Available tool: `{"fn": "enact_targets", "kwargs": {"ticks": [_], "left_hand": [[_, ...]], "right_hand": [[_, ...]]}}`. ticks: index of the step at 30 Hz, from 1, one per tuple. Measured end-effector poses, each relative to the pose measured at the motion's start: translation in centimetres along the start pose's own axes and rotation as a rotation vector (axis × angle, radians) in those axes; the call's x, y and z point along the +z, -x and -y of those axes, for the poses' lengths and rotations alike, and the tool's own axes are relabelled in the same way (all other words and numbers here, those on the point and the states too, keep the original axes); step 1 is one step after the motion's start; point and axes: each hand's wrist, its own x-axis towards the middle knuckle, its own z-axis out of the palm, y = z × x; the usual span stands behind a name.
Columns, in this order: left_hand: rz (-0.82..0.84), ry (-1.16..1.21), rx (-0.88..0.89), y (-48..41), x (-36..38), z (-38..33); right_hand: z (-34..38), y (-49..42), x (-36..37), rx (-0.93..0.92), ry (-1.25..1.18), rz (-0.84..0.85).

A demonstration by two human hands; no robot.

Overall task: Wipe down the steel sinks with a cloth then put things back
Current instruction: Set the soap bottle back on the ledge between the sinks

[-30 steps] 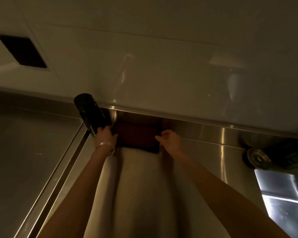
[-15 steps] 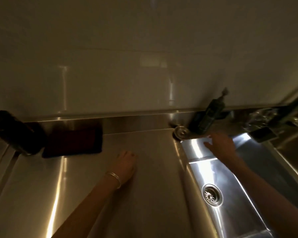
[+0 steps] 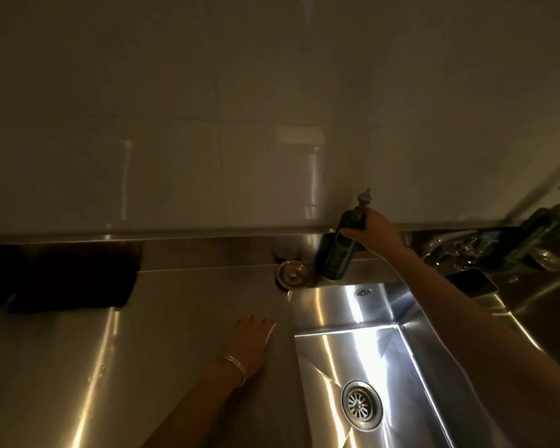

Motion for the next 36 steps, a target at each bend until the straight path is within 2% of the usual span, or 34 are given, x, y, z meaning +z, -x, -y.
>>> {"fn": "enact_targets", "kwargs": {"ticks": [5, 10, 15, 17, 20, 25, 32, 36], "left_hand": [[-0.001, 0.049, -0.083, -1.6, 0.1, -3.0], [-0.156, 0.155, -0.099, -3.7, -1.5, -5.3], [-0.322, 0.592, -0.098, -3.8, -4.5, -5.9], [-0.384, 0.662, -0.070, -3.0, -5.8, -5.0], [-0.439, 0.737, -0.083, -0.5, -6.8, -1.7], [-0.408, 0.911, -0.339, 3.7, -6.3, 6.7], [-0.373, 0.662, -0.527, 4.8, -8.0, 18.9], [-0.337, 0.596, -0.564, 3.7, -8.4, 22.5]], "right_hand": [[-0.8, -1.7, 0.3, -0.051, -0.058, 0.003], [-0.5, 0.6, -2.1, -0.170, 0.005, -0.059], [5.9, 4.4, -4.3, -0.386, 0.038, 0.004], [8.9, 5.9, -4.0, -0.427, -0.024, 0.067], [13.9, 7.8, -1.8, -0.434, -0.110, 0.138], [22.7, 9.4, 4.4, -0.473, -0.180, 0.219], [31.8, 7.4, 12.4, -0.438, -0.190, 0.303], [34.1, 5.5, 15.0, -0.417, -0.157, 0.312]]}}
